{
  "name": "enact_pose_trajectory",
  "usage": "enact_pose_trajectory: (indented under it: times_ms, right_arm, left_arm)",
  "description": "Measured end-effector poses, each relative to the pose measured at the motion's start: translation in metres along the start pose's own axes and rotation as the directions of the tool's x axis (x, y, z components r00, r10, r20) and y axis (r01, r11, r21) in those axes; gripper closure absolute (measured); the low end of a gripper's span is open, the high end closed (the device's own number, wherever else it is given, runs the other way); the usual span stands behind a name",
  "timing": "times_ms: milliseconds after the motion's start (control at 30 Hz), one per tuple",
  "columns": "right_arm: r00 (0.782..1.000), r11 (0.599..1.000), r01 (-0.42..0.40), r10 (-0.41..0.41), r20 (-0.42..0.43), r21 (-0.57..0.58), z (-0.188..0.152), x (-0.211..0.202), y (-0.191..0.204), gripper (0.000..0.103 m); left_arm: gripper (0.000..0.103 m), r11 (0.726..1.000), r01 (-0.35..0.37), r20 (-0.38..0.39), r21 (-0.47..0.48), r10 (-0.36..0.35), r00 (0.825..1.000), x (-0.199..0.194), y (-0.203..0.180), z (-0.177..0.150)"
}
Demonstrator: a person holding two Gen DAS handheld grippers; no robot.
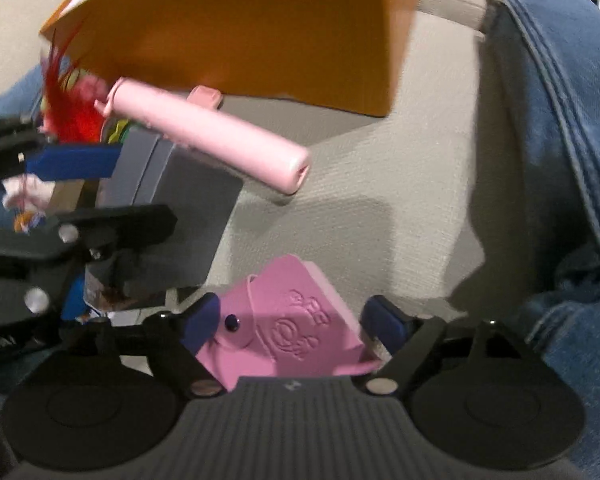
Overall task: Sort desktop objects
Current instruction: 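Grasp the pink card wallet with the right gripper while the left grasps the grey case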
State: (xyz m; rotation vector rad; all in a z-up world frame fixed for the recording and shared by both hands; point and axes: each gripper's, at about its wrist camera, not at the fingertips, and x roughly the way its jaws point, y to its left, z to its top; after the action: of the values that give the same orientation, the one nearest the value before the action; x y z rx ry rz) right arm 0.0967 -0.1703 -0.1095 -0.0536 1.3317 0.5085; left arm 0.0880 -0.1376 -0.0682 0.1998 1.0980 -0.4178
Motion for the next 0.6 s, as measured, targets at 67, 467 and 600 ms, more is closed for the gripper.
enact_pose_trajectory:
  times_ms: [67, 467, 600]
  right_arm:
    - [1.000, 1.000, 0.011, -0.011, 0.015, -0.022, -0.003, -0.005, 0.005, 0.029]
    - [0.997, 1.000, 0.023, -0.024, 0.076, 0.016, -0.021, -0.050, 0.006, 0.099]
    - [0.990, 1.000, 0.013, -0.016, 0.139, 0.018, -0.015, -0.061, 0.017, 0.102]
  left_arm:
    - [0.059, 1.000, 0.016, 0.005, -0.025, -0.016, 1.000, -0.003, 0.005, -0.003]
    - [0.061, 0.992, 0.099, 0.033, -0.080, -0.096, 0.995, -0.018, 0.014, -0.022]
    - [0.061, 0.988, 0.116, 0.047, -0.100, -0.112, 0.993, -0.024, 0.018, -0.028]
